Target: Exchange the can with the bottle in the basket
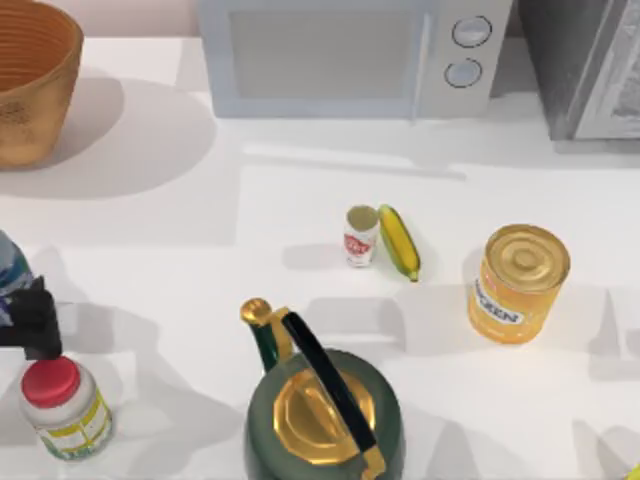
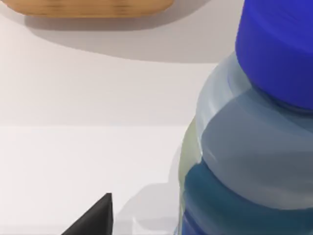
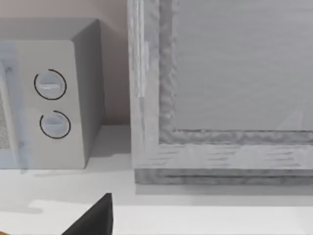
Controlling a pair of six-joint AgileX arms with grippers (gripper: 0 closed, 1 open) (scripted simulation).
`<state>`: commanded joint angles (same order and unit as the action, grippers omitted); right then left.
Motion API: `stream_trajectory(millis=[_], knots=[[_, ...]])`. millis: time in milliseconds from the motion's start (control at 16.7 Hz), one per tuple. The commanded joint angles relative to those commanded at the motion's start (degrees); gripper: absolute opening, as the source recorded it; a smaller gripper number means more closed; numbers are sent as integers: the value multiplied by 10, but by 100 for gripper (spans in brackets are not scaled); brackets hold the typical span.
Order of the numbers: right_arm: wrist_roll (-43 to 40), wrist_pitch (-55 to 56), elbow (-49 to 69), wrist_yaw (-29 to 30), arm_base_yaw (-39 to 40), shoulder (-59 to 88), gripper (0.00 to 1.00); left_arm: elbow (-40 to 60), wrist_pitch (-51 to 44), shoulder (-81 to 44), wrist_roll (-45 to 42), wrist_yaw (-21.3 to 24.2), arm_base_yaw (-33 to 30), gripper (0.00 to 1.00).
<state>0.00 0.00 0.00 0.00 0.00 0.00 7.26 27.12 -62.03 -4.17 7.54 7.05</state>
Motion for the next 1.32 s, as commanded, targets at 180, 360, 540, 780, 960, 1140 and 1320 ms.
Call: stream_trajectory(millis=[180,360,540,780,960,1140,1320], knots=[[0,0,0,0,0,0,100,20,43,-64,1,-2,-3,100],[0,0,0,0,0,0,100,35,104,-141,2,-6,-8,100],[0,0,0,0,0,0,100,43,170,-216,4,-11,-15,100],[0,0,0,0,0,0,100,49,226,-278,7,-16,-22,100],[0,0,0,0,0,0,100,50,230,-282,7,-17,-22,100],[0,0,0,0,0,0,100,50,230,-282,7,-17,-22,92],[0,0,0,0,0,0,100,50,230,-282,7,-17,-22,70]])
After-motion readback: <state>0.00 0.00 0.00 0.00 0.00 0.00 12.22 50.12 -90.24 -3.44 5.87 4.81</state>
